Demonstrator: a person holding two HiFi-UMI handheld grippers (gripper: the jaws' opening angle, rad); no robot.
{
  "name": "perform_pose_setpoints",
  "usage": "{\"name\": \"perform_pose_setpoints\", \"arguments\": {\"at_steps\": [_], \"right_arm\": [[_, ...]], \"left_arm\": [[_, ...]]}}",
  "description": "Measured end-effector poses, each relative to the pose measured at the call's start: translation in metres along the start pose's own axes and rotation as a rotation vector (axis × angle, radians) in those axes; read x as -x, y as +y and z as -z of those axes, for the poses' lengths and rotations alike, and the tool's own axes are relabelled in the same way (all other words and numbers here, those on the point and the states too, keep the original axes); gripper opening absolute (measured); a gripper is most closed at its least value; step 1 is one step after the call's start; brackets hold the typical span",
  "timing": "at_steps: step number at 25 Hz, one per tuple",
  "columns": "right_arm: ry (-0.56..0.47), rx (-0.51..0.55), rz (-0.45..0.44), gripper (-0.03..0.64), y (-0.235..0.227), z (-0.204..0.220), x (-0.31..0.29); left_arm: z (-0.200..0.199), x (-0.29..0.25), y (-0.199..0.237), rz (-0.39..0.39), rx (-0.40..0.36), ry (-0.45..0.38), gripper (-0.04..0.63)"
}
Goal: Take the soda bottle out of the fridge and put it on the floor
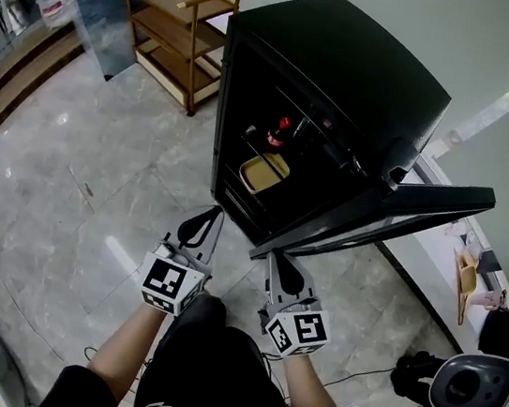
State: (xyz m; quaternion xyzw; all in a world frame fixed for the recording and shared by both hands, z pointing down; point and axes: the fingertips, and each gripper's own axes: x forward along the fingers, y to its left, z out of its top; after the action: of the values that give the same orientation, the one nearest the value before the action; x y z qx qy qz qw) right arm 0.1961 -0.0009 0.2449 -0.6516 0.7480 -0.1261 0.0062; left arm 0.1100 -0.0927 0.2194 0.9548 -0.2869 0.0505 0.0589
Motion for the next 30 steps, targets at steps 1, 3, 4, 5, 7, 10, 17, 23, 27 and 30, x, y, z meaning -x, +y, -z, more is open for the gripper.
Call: {"name": "perform_pose_setpoints", "arguments": {"at_steps": [1,3,4,5,7,10,17,23,27,30], "right_arm": [[0.002,-0.002,0.002,0.023,0.000,0.001,-0.001],[0.007,-0.007,0.005,0.023,-0.001,0.001,-0.003],[0.010,-0.011,0.006,0.023,-0.001,0.002,-0.004],[0.014,-0.014,0.008,0.023,-0.001,0.002,-0.005],[0.019,-0.016,0.006,0.023,0.000,0.002,-0.007],[0.023,-0.013,0.002,0.023,-0.001,0.001,-0.011],[0.035,-0.023,0.013,0.023,-0.008,0.006,-0.018],[0.052,-0.040,0.020,0.023,-0.011,0.017,-0.019],[0.056,-0.055,0.030,0.023,-0.014,0.026,-0.023],[0.057,-0.063,0.030,0.023,-0.014,0.032,-0.024]], "left_arm": [[0.001,-0.002,0.002,0.001,0.007,0.000,0.009],[0.003,-0.006,0.006,0.009,0.026,0.005,0.024],[0.005,-0.008,0.007,0.016,0.037,0.009,0.046],[0.007,-0.011,0.008,0.024,0.047,0.014,0.070],[0.009,-0.017,0.010,0.041,0.054,0.025,0.121],[0.015,-0.027,0.011,0.069,0.053,0.036,0.195],[0.022,-0.048,0.018,0.068,0.068,0.017,0.382],[0.051,-0.076,0.025,0.085,0.042,0.077,0.382],[0.068,-0.104,0.035,0.080,0.020,0.084,0.382],[0.082,-0.126,0.040,0.084,0.025,0.110,0.382]]}}
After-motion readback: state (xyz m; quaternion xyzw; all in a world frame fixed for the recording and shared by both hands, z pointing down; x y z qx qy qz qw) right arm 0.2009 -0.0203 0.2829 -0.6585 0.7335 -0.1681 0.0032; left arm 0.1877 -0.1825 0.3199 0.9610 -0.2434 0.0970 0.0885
